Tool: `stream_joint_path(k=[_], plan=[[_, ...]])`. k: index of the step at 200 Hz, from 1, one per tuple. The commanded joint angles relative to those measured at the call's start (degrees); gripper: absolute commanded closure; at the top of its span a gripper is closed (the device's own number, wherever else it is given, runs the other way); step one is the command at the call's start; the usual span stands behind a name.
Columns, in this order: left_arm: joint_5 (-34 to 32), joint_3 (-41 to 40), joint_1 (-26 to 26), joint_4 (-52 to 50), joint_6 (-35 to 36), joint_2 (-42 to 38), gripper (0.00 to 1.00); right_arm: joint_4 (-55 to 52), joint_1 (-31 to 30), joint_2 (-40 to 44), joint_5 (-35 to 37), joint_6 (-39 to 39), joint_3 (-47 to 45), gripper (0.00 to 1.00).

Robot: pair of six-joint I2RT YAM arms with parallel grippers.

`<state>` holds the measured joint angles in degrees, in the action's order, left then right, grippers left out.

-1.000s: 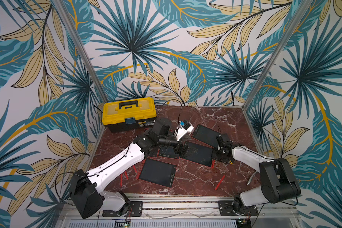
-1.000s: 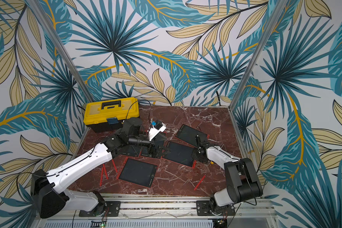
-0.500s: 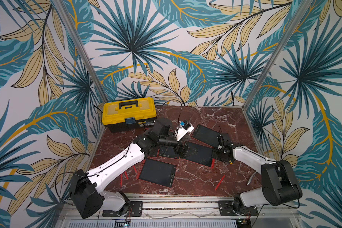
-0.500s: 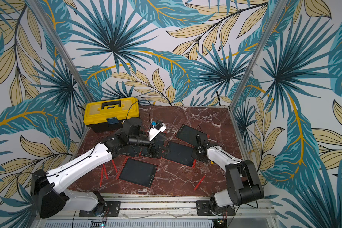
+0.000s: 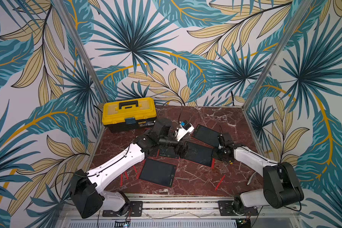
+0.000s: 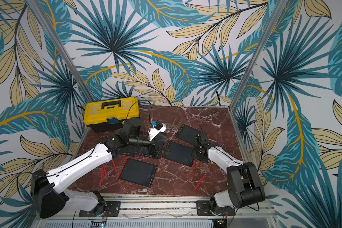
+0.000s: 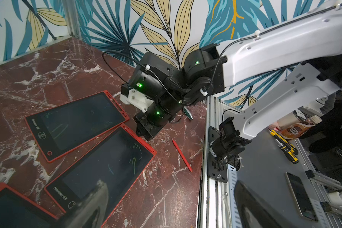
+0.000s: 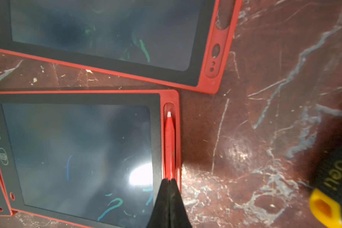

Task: Place the stylus back onto the writing tablet
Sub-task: Place the stylus on the writing tablet.

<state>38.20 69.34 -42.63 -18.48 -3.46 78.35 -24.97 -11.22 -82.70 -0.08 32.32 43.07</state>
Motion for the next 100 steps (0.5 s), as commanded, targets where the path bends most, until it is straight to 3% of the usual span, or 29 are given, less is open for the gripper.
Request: stream_joint_path(k=[1, 100], plan=[[0.4, 0.0, -0.3, 0.2, -0.3, 0.1, 0.00, 0.8, 0.2, -1.7, -0.4, 0.9, -0.6, 1.00], [0.2, 0.0, -0.3, 0.1, -0.1, 0.1, 0.00, 0.0, 0.2, -4.5, 0.6, 0.9, 0.6, 1.00]])
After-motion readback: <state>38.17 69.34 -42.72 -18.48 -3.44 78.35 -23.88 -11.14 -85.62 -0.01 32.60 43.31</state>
